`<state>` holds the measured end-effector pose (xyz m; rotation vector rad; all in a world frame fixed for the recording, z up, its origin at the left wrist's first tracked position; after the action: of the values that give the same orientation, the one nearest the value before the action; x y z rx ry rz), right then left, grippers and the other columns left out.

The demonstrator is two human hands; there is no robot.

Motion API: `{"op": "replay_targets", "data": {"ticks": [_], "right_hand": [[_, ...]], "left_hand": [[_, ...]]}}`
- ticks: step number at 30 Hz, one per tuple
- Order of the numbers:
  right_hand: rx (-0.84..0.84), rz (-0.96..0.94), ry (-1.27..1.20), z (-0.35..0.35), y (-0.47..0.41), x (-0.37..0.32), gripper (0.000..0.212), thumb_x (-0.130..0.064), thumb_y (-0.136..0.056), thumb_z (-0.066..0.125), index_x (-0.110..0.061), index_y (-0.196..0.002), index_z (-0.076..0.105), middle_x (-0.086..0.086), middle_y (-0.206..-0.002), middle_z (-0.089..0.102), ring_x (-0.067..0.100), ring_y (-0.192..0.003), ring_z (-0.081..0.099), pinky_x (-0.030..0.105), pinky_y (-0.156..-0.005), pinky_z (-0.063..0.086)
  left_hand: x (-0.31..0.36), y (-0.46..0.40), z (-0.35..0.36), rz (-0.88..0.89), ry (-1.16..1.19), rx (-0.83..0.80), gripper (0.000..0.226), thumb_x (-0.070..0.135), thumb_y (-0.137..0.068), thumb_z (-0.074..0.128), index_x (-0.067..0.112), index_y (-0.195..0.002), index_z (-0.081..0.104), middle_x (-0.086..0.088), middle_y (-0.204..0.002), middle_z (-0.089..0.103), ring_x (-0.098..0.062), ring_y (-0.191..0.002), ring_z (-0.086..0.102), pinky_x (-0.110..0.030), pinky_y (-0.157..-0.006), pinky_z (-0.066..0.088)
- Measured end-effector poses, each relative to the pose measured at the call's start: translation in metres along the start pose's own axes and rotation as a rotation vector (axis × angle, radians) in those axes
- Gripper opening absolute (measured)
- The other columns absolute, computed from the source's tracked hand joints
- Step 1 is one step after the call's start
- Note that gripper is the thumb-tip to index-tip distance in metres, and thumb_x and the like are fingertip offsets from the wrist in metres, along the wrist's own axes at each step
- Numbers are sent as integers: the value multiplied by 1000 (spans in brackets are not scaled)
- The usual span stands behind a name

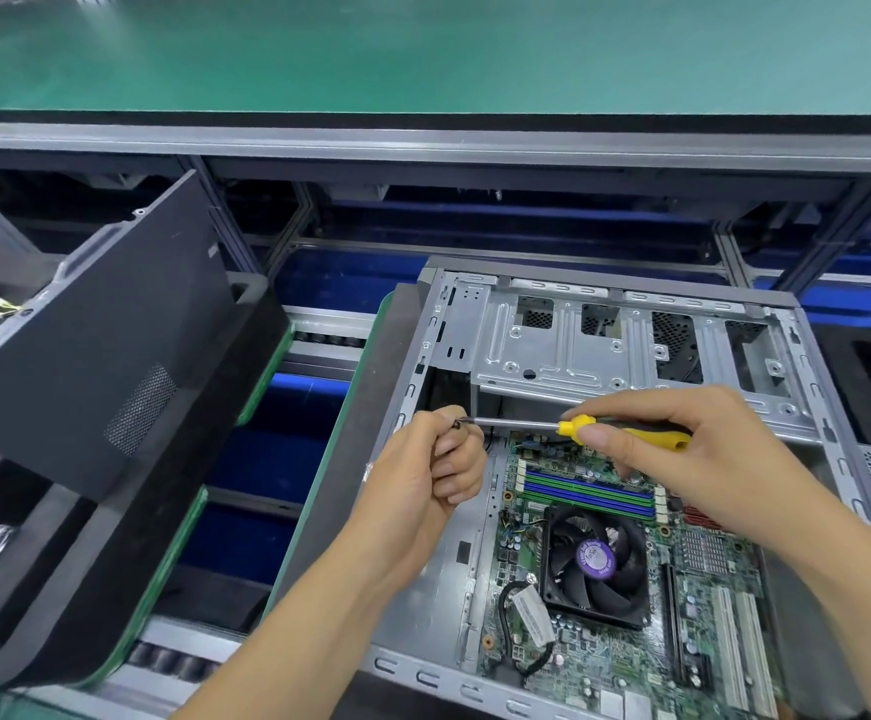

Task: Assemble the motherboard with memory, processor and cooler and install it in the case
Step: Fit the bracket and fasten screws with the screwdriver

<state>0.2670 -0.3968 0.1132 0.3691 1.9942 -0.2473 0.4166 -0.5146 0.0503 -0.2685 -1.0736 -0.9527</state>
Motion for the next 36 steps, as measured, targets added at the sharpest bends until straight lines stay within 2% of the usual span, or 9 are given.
{"op": "replay_targets", "data": {"ticks": [7,11,14,18,22,26,29,32,36], "right_hand": [[1,-54,42,-2,0,0,27,-48,-68,69,-41,-94,74,-20,-88,72,-2,-77,67,9,-64,48],[55,-145,232,-9,0,-7,29,-49,-69,68,-43,-97,72,-18,-81,68,7,-79,63,15,-69,44],[91,-176,304,-12,2,-13,27,-54,-73,63,-41,-95,72,-18,-73,67,5,-70,62,16,-64,44],[52,-100,295,-11,3,-12,35,-58,-79,50,-33,-81,75,-8,-52,62,2,-40,49,8,-43,34],[-10,2,301,-12,6,-10,29,-64,-73,53,-38,-81,65,-17,-65,66,0,-59,60,15,-56,43],[-76,43,248,-14,13,-13,20,-54,-73,62,-39,-85,56,-11,-74,70,10,-66,65,29,-57,50],[-74,34,244,-22,17,-17,23,-56,-71,60,-39,-87,56,-11,-74,71,10,-68,66,30,-60,50],[-51,23,262,-33,25,-21,30,-58,-68,61,-37,-89,59,-11,-75,72,15,-69,67,29,-61,51],[-92,8,377,-22,32,-21,18,-49,-70,68,-39,-85,65,-20,-76,70,-1,-69,66,26,-65,51]], "left_hand": [[-1,1,0,-24,15,25,39,15,-97,36,20,-61,22,4,-51,17,-10,-45,15,-25,-46,15],[2,1,0,25,-161,30,43,13,-98,35,20,-56,28,4,-52,19,-12,-48,14,-26,-48,15],[7,4,-2,154,-388,31,40,19,-101,40,19,-62,33,7,-56,25,-12,-52,19,-22,-50,19],[5,11,1,200,-517,-10,37,33,-100,43,20,-65,38,7,-59,27,-12,-55,22,-18,-52,24],[4,13,1,165,-526,-1,35,28,-101,39,10,-72,37,7,-58,28,-11,-54,22,-21,-53,22],[3,13,2,116,-449,-2,35,24,-102,37,12,-69,42,2,-58,23,-14,-56,18,-24,-53,19],[-1,10,2,57,-403,6,41,40,-98,34,10,-74,48,5,-55,24,-12,-52,18,-25,-51,18],[-3,5,-5,-17,-382,139,61,65,-79,29,9,-85,52,9,-48,26,-7,-44,21,-20,-43,18],[5,-2,-7,116,-523,232,68,76,-83,17,19,-97,52,14,-48,28,-4,-44,25,-15,-44,26]]}}
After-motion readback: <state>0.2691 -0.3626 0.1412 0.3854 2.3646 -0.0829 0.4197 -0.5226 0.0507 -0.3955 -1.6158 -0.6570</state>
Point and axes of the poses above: each hand's wrist, its own y-axis away from the middle knuckle, its own z-axis out of the palm, x = y × z, the point moved 5 cm from there along -y, towards the middle knuckle
